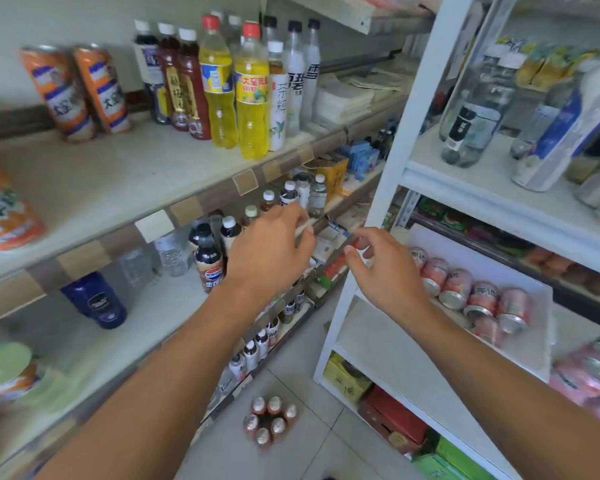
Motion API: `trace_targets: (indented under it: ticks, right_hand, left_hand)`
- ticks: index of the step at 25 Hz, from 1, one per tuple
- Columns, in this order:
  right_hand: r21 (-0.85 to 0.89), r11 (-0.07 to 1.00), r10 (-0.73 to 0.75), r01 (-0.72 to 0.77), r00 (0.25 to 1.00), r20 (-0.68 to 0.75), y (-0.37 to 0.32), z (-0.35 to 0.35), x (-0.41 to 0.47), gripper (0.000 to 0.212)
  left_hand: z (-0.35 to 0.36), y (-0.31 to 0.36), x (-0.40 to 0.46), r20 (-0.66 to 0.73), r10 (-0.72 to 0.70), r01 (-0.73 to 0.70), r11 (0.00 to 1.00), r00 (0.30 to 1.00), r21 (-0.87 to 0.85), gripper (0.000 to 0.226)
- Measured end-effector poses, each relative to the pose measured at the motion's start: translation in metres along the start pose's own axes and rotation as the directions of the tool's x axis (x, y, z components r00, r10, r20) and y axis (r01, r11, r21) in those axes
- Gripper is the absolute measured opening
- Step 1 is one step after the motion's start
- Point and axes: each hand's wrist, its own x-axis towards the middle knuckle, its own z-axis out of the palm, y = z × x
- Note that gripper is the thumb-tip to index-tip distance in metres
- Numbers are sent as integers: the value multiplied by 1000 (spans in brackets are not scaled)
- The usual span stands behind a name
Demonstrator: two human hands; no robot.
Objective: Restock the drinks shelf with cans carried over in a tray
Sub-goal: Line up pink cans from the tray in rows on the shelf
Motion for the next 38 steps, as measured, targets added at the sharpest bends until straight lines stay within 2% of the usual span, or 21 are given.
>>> trace_targets:
  ticks: [3, 6, 11, 16, 24, 27, 30, 34, 38]
  right_hand:
    - [7, 988, 155, -155, 987, 43, 74, -18, 11, 35]
    - [17, 962, 270, -274, 956, 114, 142, -21, 21, 34]
    - [-54, 929, 369, -366, 909, 194, 220, -13, 27, 31]
    - [-162, 893, 449, -420, 859, 246, 282, -13, 9, 32]
    - [-260, 825, 554, -502, 809, 198, 334, -45, -20, 22]
    - [-279, 795, 600, -538, 764, 236, 348, -52, -28, 19]
    - [-207, 742, 670, -638, 688, 280, 357, -51, -34, 23]
    - [-166, 675, 722, -718, 599, 347, 364, -45, -39, 16]
    - [-125, 663, 716, -738, 576, 395, 365, -35, -38, 38]
  left_hand:
    - [61, 40, 30, 93, 38, -34, 999, 995, -41, 26]
    - [115, 64, 50, 152, 7, -3, 1000, 988, -26, 25]
    - [189, 80, 68, 316, -19, 21, 1000, 949, -2, 27]
    - [239, 98, 76, 358, 15, 2, 999, 934, -47, 28]
    - [290, 145, 82, 426, 114, -81, 992, 898, -96, 25]
    - [300, 157, 82, 460, 119, -94, 993, 880, -78, 27]
    - [306, 162, 81, 484, 121, -97, 992, 867, -75, 27]
    - [311, 165, 79, 494, 101, -80, 995, 863, -64, 27]
    - [314, 166, 76, 511, 83, -68, 996, 855, -49, 26]
